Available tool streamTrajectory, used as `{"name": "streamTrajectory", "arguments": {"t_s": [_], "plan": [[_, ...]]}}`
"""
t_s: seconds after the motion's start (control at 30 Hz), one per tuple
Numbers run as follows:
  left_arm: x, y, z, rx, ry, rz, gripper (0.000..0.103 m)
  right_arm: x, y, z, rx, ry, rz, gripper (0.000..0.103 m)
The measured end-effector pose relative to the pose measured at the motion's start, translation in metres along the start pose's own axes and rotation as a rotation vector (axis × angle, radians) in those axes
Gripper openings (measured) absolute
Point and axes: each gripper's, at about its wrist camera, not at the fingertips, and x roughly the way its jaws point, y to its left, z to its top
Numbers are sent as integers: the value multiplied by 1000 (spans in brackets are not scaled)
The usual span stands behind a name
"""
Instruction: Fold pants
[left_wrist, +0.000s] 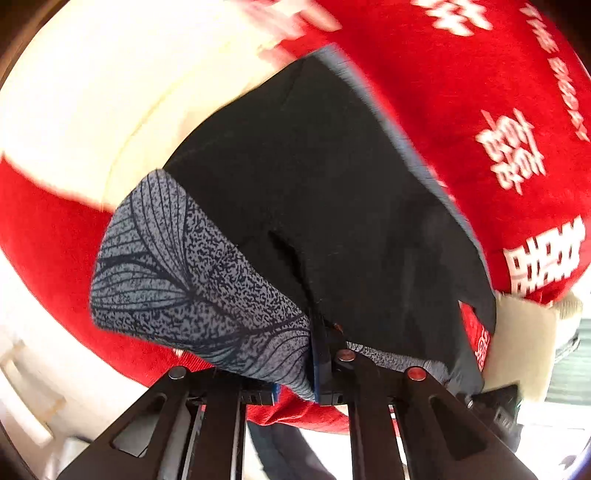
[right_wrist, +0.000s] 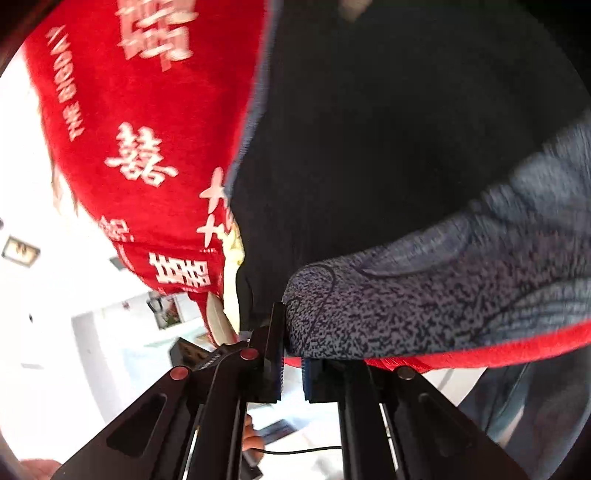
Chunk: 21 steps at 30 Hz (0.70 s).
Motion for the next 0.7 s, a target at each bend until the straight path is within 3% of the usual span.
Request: {"name": "streamTrajectory", "arguments": {"t_s": [0.23, 0.4, 0.57, 0.6, 0.67, 0.7], "plan": [[-25, -52, 42, 58, -23, 1, 13, -13, 66, 58, -144, 81, -48, 8], [4, -97, 116, 29, -13, 0, 13, 11, 111, 133, -212, 194, -99, 8], [73, -140, 190, 8, -20, 64, 13, 64, 132, 218, -231, 268, -151, 11], [86, -145, 201, 2, -29, 90, 16, 78, 129, 235, -226, 292, -163, 11], [106, -144, 218, -1, -47, 152, 36, 101, 121, 262, -221, 316, -199, 11], [112, -142, 222, -4, -52, 159, 37, 113, 114, 275, -223, 326, -230, 11]]}}
